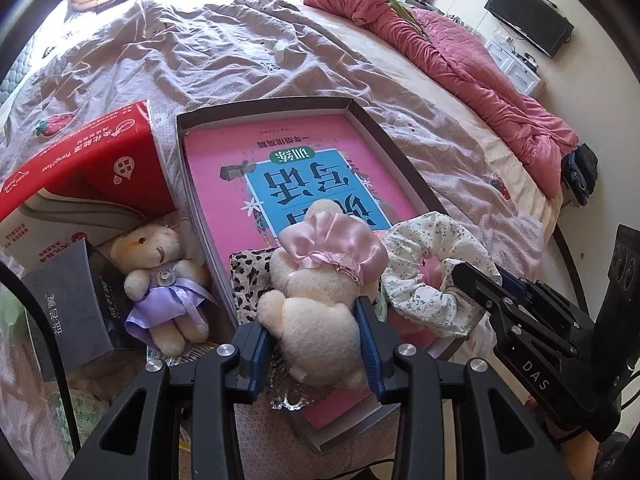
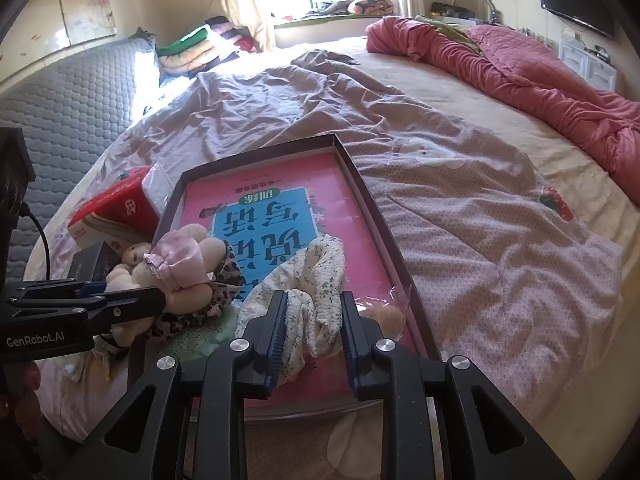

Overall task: Organize soft objects
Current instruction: 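Open the right gripper to drop the scrunchie while the left gripper releases the bear onto the tray, then withdraw both grippers from the tray back toward the remaining pile, then grasp the green Flower tissue pack with the left gripper while the right gripper grasps the yellow snack bag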

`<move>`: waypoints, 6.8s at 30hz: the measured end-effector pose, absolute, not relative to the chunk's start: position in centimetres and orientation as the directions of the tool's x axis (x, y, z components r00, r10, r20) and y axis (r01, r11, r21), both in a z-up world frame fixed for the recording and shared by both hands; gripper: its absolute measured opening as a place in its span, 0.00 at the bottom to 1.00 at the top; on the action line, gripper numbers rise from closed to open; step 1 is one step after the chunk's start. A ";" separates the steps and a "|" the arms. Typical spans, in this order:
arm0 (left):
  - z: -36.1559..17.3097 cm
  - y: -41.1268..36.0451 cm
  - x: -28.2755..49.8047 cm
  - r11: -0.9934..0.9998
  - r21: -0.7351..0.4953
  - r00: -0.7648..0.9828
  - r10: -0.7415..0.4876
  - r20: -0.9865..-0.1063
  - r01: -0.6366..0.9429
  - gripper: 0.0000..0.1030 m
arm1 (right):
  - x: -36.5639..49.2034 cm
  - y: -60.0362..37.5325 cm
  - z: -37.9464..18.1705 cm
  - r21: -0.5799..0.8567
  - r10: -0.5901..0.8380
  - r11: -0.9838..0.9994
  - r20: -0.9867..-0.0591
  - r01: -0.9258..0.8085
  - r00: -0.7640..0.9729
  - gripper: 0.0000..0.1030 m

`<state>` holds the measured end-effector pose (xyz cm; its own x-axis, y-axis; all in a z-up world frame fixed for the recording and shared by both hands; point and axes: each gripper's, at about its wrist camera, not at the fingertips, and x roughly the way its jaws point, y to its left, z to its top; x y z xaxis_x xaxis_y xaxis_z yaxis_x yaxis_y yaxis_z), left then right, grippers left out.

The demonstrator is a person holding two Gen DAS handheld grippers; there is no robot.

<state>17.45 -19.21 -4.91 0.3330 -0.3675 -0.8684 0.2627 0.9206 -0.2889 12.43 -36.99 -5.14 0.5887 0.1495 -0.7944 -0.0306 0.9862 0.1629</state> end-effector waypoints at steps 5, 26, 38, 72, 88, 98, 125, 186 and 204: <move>-4.9 -19.2 17.5 0.920 -0.292 0.331 -0.370 -0.868 0.262 0.38 | 12.5 -36.9 -5.1 0.154 0.143 0.988 -0.798 -0.031 0.586 0.28; -4.5 -19.0 16.9 0.913 -0.311 0.336 -0.390 -0.858 0.265 0.39 | 12.2 -37.3 -4.0 0.031 0.028 1.000 -0.795 -0.005 0.606 0.50; -4.0 -18.8 16.8 0.917 -0.305 0.346 -0.382 -0.857 0.258 0.51 | 11.9 -37.8 -2.4 0.016 0.002 1.000 -0.770 0.016 0.638 0.55; 1.0 -15.5 13.4 0.941 -0.258 0.449 -0.331 -0.830 0.217 0.73 | 10.7 -36.2 2.1 0.012 0.029 0.999 -0.703 -0.030 0.710 0.68; 2.7 -10.5 11.1 0.971 -0.211 0.509 -0.238 -0.827 0.111 0.75 | 10.0 -32.7 5.2 0.013 0.104 0.992 -0.658 -0.127 0.746 0.69; 2.5 -7.2 9.9 0.977 -0.205 0.521 -0.201 -0.829 0.052 0.75 | 9.7 -29.2 5.8 -0.008 0.163 0.975 -0.652 -0.222 0.740 0.70; -3.7 2.0 7.4 0.969 -0.218 0.439 -0.145 -0.887 -0.120 0.76 | 8.3 -18.4 1.8 0.082 0.371 0.872 -0.754 -0.483 0.542 0.70; -11.7 -0.1 10.3 0.975 -0.209 0.330 -0.175 -0.928 -0.071 0.75 | 15.6 -14.3 -11.9 0.233 0.239 0.971 -0.926 -0.056 0.293 0.46; -10.4 -0.7 10.3 0.958 -0.284 0.412 -0.239 -0.879 -0.050 0.40 | 11.0 -17.2 -8.7 0.372 0.383 0.924 -0.877 -0.093 0.290 0.44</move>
<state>10.31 -0.68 -10.37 0.4116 -0.2391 -0.8794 -0.0501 0.9576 -0.2838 11.04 -17.19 -8.74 0.2903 0.3825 -0.8772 -0.0930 0.9236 0.3720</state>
